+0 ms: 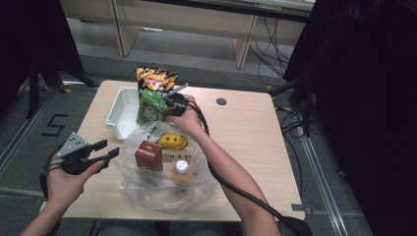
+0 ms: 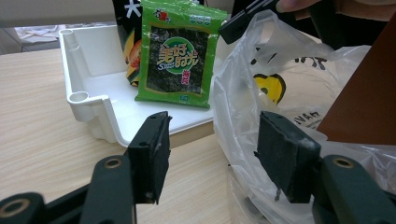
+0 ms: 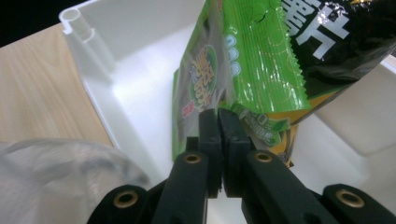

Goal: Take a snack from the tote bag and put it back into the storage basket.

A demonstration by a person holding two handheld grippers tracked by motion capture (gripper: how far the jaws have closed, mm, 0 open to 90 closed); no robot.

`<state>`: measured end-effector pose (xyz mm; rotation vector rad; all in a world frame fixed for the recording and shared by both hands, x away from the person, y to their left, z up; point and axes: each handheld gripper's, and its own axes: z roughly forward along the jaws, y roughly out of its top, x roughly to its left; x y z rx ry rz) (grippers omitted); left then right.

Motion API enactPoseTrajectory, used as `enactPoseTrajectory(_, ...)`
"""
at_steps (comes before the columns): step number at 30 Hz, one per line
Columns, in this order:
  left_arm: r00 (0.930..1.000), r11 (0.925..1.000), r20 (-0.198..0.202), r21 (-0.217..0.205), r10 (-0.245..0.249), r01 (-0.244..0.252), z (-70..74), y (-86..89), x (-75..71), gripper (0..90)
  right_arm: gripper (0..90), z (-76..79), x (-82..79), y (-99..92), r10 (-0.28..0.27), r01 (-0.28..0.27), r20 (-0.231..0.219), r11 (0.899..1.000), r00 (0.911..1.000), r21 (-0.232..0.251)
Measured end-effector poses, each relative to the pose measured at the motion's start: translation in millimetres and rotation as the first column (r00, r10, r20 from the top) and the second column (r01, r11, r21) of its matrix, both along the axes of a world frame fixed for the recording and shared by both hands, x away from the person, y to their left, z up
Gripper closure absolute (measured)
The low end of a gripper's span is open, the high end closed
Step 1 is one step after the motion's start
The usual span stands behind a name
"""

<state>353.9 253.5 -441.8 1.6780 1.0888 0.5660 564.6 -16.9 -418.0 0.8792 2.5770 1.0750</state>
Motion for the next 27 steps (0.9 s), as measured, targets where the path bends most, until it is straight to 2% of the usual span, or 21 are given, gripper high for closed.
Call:
enactPoseTrajectory(2, 1.0000, 1.0000, 0.000, 0.000, 0.000, 0.000, -0.1, -0.1, 0.0, 43.7, 89.4, -2.1, 1.1, 1.4, -0.012, 0.012, 0.011, 1.000, 0.9999, 0.002)
enactPoseTrajectory(3, 1.0000, 1.0000, 0.000, 0.000, 0.000, 0.000, 0.0, -0.1, 0.0, 43.7, 89.4, -0.3, 1.2, 0.7, -0.008, 0.008, 0.003, 1.000, 1.0000, -0.015)
enactPoseTrajectory(6, 1.0000, 1.0000, 0.002, -0.002, -0.001, 0.001, 0.0, -0.5, -0.1, 43.7, 89.3, -0.1, 1.0, 1.9, -0.016, 0.016, 0.021, 1.000, 0.9997, -0.003)
enactPoseTrajectory(8, 1.0000, 1.0000, 0.007, -0.006, -0.006, 0.006, -0.5, -0.8, 0.5, 43.7, 89.3, 1.0, 0.7, 2.0, -0.019, 0.019, 0.024, 1.000, 0.9995, -0.013)
enactPoseTrajectory(9, 0.9999, 0.9999, 0.007, -0.008, -0.010, 0.010, -0.7, -0.8, 0.7, 43.6, 89.4, 1.9, 0.4, 1.6, -0.012, 0.012, 0.019, 1.000, 0.9998, -0.025)
enactPoseTrajectory(10, 0.9999, 0.9999, 0.007, -0.007, -0.009, 0.009, -0.6, -1.0, 0.6, 43.7, 89.4, 1.0, -0.9, 2.6, -0.011, 0.011, 0.002, 1.000, 0.9999, -0.017)
enactPoseTrajectory(11, 1.0000, 1.0000, 0.005, -0.001, -0.007, 0.007, -0.2, -0.8, 0.4, 43.7, 89.4, -0.2, -1.5, 3.4, -0.002, 0.002, 0.005, 1.000, 1.0000, -0.012)
enactPoseTrajectory(16, 1.0000, 1.0000, 0.006, -0.002, -0.008, 0.008, -0.2, -0.9, 0.2, 43.6, 89.4, -5.5, -3.6, 9.5, 0.036, -0.037, -0.039, 0.999, 0.9986, -0.030)
enactPoseTrajectory(20, 1.0000, 1.0000, 0.004, -0.007, -0.005, 0.005, -0.2, -0.5, 0.1, 43.7, 89.4, -10.0, -2.5, 12.4, 0.039, -0.042, -0.065, 0.998, 0.9971, -0.052)
enactPoseTrajectory(22, 1.0000, 1.0000, 0.004, -0.007, -0.005, 0.005, -0.2, -0.4, 0.0, 43.7, 89.5, -12.6, -1.7, 13.0, 0.036, -0.038, -0.050, 0.998, 0.9981, -0.043)
enactPoseTrajectory(23, 1.0000, 1.0000, 0.005, -0.006, -0.007, 0.007, -0.2, -0.3, 0.3, 43.7, 89.6, -11.9, -1.7, 12.4, 0.041, -0.044, -0.058, 0.997, 0.9975, -0.056)
enactPoseTrajectory(27, 0.9999, 0.9999, 0.005, -0.009, -0.009, 0.009, -0.7, -0.6, 0.9, 43.7, 89.9, -12.6, -2.1, 12.4, 0.033, -0.036, -0.055, 0.998, 0.9979, -0.051)
